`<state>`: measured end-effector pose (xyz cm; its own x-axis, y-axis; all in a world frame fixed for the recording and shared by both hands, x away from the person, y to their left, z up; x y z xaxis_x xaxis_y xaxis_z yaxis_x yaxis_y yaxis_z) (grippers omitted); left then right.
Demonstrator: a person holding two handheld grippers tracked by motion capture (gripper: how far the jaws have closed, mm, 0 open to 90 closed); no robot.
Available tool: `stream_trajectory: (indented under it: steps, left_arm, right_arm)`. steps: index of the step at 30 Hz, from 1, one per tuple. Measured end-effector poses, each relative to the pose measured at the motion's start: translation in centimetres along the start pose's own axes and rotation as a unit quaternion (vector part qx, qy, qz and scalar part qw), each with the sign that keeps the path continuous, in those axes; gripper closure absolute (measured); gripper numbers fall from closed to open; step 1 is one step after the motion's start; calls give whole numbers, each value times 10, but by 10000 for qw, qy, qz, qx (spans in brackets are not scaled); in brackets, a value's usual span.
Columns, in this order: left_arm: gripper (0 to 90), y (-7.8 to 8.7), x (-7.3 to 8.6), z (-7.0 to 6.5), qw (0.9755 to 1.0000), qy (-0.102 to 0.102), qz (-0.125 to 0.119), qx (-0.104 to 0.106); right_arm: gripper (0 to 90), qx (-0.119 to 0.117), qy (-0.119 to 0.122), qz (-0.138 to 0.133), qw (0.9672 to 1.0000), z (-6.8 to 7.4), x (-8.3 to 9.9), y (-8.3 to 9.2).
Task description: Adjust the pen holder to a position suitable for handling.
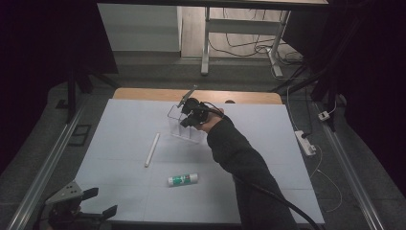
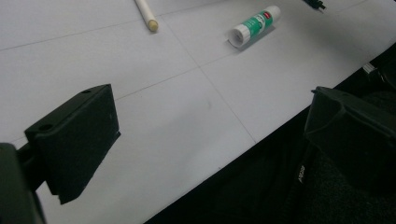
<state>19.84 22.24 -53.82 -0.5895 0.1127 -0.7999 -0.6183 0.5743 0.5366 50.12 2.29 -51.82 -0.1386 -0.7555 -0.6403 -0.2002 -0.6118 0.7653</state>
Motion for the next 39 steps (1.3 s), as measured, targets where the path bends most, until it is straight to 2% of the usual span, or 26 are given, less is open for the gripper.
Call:
stream_trajectory:
  steps: [3,6,7,8,12,14,16,17,25,36,39]
  left_arm:
    - [28,0,0,0,10000,-4,0,-8]
    - [28,0,0,0,10000,12,-8,-6]
    - [28,0,0,0,10000,21,-8,-5]
    - [28,0,0,0,10000,26,-4,-5]
    - [28,0,0,1,10000,45,1,-15]
    - [28,0,0,1,10000,49,2,-14]
    - [28,0,0,1,10000,37,3,-19]
    - [29,0,0,1,10000,38,4,-18]
    - [30,0,0,1,10000,54,12,-17]
    - [30,-1,-1,1,10000,60,10,-23]
    - [31,-1,-1,1,10000,65,10,-22]
  right_arm:
    - [887,-79,83,7,9999,4,2,6]
    - [887,-173,266,1,9995,13,6,17]
    - [887,-202,276,-77,9994,16,6,19]
    - [887,-256,344,3,9991,17,8,23]
    - [887,-372,413,-2,9985,25,12,31]
    - [887,-471,552,-4,9974,33,17,37]
    - [887,-510,607,19,9968,35,19,39]
    - [887,-563,636,69,9964,41,23,42]
    - [887,-835,895,19,9925,61,36,49]
    - [886,-873,862,92,9924,74,51,49]
    - [887,-980,842,66,9916,81,54,47]
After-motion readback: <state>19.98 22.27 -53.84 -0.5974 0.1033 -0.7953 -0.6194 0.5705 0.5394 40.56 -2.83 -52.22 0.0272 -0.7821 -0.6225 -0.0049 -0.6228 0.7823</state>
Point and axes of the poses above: each handheld gripper's, and its own axes: y roughly backward along the jaws, x roughly out of its underside, z roughly to its left, the point moved 10 cm from there along -y, roughly forward along the jaws, and after that the axes turned 8 degrees about -z, right-handed, at the moved point
